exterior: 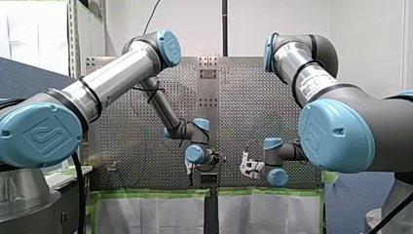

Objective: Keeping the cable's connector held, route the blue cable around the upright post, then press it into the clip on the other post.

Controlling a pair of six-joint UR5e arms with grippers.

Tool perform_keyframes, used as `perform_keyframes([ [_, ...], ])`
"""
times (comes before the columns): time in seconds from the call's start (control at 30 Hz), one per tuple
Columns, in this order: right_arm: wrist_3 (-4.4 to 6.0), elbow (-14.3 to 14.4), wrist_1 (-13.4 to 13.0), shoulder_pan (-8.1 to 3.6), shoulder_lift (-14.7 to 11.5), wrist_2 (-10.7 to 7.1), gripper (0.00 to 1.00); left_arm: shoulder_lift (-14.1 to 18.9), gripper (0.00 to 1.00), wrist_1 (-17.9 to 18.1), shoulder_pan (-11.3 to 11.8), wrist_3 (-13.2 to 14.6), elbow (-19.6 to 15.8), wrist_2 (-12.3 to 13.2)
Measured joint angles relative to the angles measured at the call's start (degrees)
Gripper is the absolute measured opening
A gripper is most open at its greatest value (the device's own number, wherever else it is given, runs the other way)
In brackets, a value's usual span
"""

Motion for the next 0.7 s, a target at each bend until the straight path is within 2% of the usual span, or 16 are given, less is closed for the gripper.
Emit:
perform_keyframes([
  [0.27, 0.31, -2.15, 2.63, -0.03, 0.00, 0.06, 0.00, -0.42, 0.01, 0.10, 0.51, -2.96, 0.37, 2.00],
  [0.47, 0.39, -3.42, 3.29, -0.23, 0.01, -0.13, 0.00, -0.63, 0.01, 0.19, 0.98, -5.08, 0.83, 3.86],
  [0.7, 0.23, -4.49, 3.72, -0.54, 0.06, -0.30, 0.00, -3.02, 0.01, -0.72, 1.42, -6.31, 3.30, 4.70],
])
